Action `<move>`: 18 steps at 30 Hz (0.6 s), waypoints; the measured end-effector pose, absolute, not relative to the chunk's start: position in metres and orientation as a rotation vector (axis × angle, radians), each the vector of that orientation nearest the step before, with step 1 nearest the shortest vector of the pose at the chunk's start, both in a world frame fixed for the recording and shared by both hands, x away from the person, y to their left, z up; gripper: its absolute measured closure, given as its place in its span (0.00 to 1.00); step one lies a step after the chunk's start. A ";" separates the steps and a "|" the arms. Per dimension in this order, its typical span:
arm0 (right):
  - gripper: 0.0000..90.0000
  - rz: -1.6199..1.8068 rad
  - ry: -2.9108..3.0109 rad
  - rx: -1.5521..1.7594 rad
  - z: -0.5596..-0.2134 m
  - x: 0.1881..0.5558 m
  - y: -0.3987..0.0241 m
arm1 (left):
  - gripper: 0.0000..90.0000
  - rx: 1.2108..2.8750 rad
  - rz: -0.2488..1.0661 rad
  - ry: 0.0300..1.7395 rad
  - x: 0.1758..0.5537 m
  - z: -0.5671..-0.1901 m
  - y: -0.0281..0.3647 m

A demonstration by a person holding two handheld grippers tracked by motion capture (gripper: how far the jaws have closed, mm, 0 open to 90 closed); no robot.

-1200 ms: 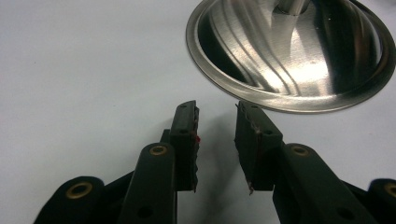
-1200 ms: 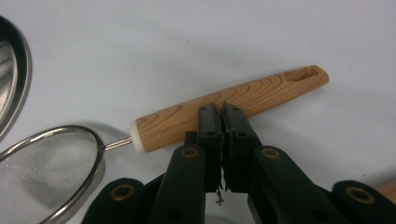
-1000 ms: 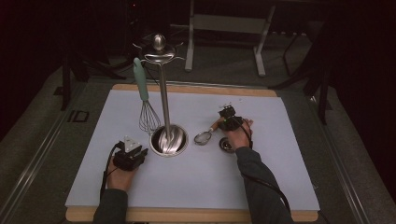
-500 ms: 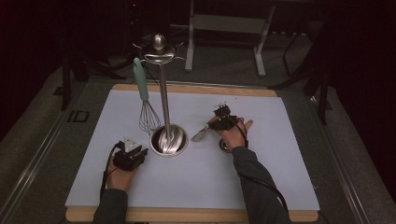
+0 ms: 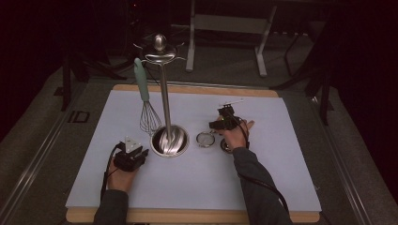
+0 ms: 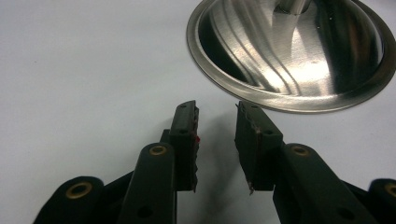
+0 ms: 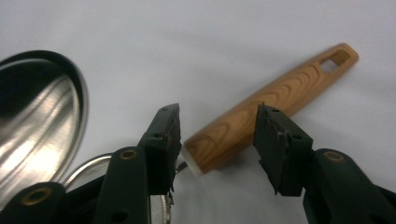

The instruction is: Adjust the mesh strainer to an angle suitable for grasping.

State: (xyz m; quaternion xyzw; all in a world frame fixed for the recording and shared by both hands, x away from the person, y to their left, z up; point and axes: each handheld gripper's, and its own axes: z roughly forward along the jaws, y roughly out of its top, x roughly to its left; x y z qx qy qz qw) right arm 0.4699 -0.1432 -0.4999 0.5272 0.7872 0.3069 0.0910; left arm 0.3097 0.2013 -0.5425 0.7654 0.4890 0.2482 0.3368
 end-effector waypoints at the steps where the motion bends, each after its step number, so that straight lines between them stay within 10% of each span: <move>1: 0.54 0.903 2.337 1.569 -0.501 0.470 -0.143 | 0.77 1.995 0.647 1.275 0.310 -0.543 0.201; 12: 0.41 0.870 2.276 1.709 -0.509 0.476 -0.142 | 0.77 1.996 0.647 1.274 0.310 -0.543 0.201; 18: 0.51 0.826 2.350 1.666 -0.513 0.474 -0.133 | 0.76 1.995 0.646 1.274 0.310 -0.543 0.201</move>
